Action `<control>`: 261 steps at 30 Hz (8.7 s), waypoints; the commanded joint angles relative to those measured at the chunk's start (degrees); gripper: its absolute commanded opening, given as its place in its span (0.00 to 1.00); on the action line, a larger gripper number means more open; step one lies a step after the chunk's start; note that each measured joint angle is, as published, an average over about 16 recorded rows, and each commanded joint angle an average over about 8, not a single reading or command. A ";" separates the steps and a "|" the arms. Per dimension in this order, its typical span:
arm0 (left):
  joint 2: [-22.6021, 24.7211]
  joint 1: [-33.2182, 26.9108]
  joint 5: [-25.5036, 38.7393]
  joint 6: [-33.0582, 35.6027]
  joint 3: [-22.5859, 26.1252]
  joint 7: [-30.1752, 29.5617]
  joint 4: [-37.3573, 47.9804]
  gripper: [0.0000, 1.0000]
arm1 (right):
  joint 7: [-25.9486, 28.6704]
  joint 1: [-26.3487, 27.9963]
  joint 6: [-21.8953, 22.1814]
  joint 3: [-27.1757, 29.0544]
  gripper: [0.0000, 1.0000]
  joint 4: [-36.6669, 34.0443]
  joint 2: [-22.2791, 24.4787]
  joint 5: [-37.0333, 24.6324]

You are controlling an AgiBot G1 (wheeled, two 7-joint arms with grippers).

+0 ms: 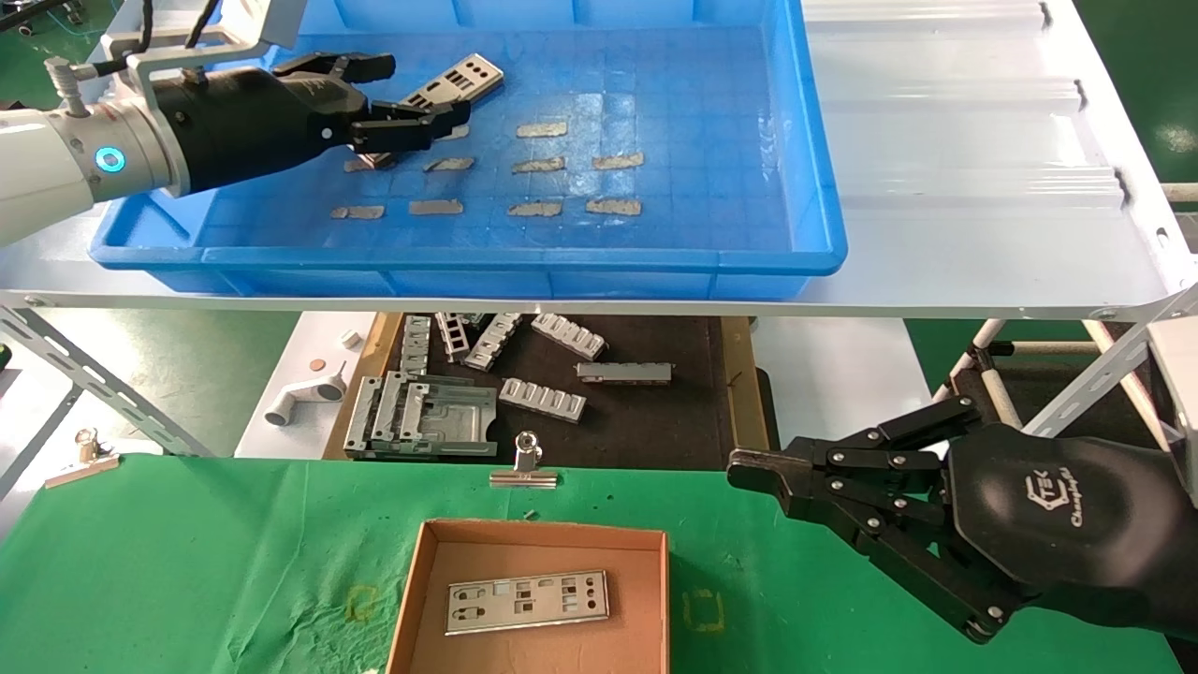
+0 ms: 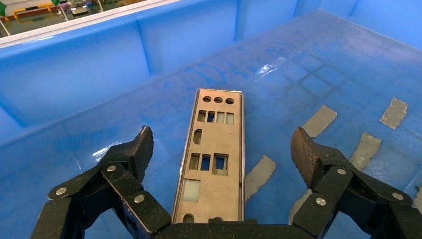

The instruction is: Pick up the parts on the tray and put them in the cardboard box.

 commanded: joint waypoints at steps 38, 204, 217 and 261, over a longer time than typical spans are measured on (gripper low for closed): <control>0.43 -0.28 -0.33 -1.57 -0.26 2.91 2.04 0.00 | 0.00 0.00 0.00 0.00 0.00 0.00 0.00 0.00; -25.93 33.77 -6.86 5.46 24.19 -13.10 -73.78 0.00 | 0.00 0.00 0.00 -0.01 0.00 0.00 0.00 0.00; -23.24 39.44 -1.06 -4.91 26.36 -13.46 -72.37 0.00 | 0.00 0.00 0.00 -0.01 0.00 0.00 0.00 0.00; -19.89 41.47 -1.02 -8.34 26.36 -11.54 -65.13 0.12 | 0.00 0.00 0.00 -0.01 0.00 0.00 0.00 0.00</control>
